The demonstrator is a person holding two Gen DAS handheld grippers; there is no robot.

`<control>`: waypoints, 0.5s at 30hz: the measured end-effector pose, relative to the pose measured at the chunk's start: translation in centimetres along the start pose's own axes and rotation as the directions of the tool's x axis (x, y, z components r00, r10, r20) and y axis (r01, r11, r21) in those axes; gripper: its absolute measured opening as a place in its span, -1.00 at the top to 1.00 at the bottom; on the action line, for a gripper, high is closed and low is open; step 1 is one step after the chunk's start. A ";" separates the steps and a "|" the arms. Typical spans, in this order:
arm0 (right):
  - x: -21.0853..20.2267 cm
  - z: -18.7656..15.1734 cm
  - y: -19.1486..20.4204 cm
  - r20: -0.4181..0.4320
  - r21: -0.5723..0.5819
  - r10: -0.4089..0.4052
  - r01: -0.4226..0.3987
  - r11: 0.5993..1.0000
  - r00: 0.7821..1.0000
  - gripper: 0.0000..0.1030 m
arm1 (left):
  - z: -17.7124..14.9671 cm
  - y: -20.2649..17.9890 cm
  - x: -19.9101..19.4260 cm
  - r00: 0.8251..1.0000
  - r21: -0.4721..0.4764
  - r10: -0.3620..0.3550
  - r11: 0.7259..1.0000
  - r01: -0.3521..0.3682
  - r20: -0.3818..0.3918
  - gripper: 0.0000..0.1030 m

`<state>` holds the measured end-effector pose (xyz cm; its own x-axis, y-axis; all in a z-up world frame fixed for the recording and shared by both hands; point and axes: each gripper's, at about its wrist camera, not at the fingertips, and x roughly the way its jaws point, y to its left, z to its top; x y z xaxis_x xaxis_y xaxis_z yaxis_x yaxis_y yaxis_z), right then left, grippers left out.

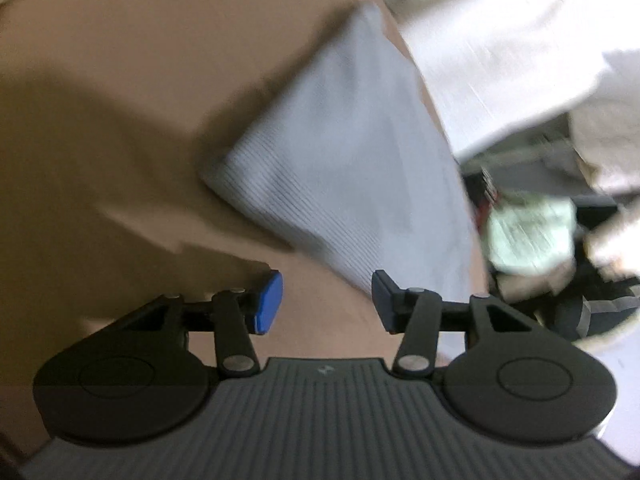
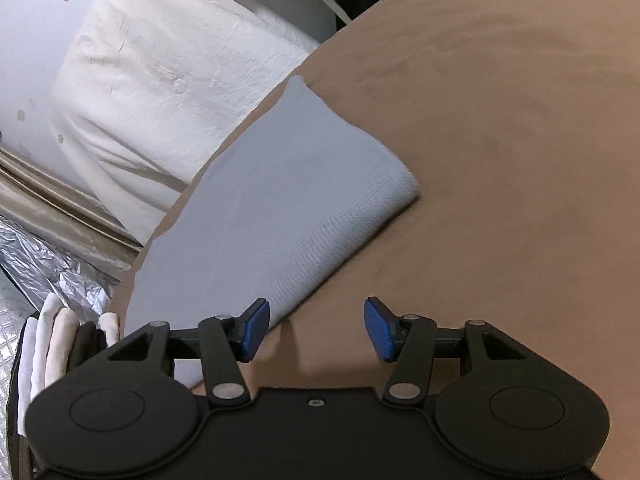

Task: Fold clothes
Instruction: 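Grasp the folded shirt edge with the left gripper while the right gripper grasps its corner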

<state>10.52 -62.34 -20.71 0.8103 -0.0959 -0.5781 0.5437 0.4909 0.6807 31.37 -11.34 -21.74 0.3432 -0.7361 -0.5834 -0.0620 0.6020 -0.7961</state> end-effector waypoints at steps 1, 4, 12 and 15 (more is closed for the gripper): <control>0.7 0.2 0.2 0.014 0.005 -0.003 0.003 1.000 1.000 -0.18 | 0.0 0.4 0.2 0.999 -0.039 -0.016 0.999 0.018 0.030 0.04; 2.0 0.3 -0.1 0.065 0.072 0.002 -0.006 0.997 0.998 -0.29 | 0.9 0.7 1.2 0.997 -0.090 -0.033 0.995 0.039 0.066 0.05; 2.9 1.3 0.6 0.228 -0.087 -0.090 0.112 0.990 0.969 0.75 | 1.2 -3.2 1.4 0.985 0.227 0.078 0.968 -0.112 0.154 0.81; 1.0 0.9 0.9 0.255 -0.092 -0.081 0.108 0.990 0.964 0.80 | -0.2 -5.9 -0.5 0.969 0.365 0.104 0.913 -0.183 0.226 0.82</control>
<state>12.03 -62.78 -20.28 0.7922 -0.3528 -0.4979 0.6055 0.5555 0.5698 31.37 -14.56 -16.82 0.5376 -0.5802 -0.6118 0.2225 0.7975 -0.5608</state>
